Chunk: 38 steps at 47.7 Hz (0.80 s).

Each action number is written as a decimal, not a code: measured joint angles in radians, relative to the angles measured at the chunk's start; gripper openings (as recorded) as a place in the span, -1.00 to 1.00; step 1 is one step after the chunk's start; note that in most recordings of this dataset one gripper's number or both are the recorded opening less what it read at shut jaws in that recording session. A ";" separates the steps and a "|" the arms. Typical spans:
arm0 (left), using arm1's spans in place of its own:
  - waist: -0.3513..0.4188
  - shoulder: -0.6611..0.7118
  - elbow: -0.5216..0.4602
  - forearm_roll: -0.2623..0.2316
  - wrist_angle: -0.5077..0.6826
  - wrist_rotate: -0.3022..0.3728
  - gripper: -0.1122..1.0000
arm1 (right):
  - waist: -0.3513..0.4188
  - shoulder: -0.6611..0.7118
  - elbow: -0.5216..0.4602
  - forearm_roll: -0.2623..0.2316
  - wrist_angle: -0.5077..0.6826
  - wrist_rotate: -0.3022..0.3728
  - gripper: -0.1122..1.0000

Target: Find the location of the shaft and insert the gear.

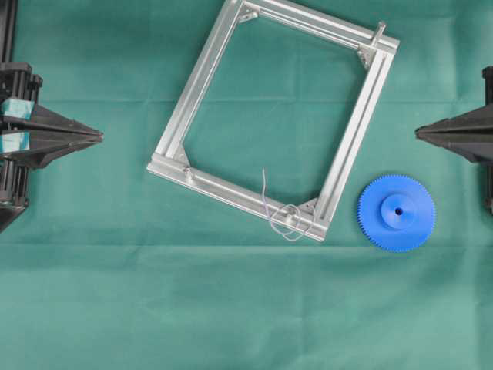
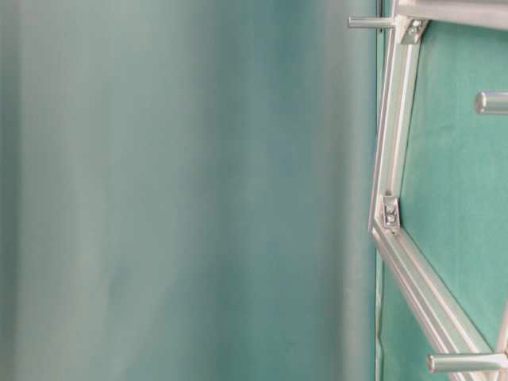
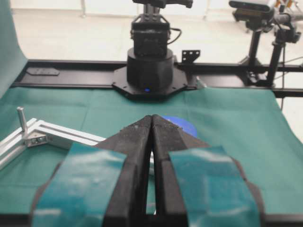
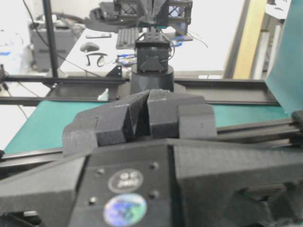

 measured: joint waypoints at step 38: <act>0.017 0.008 -0.023 -0.014 0.098 0.005 -0.79 | 0.058 0.018 -0.170 0.003 0.712 0.137 0.83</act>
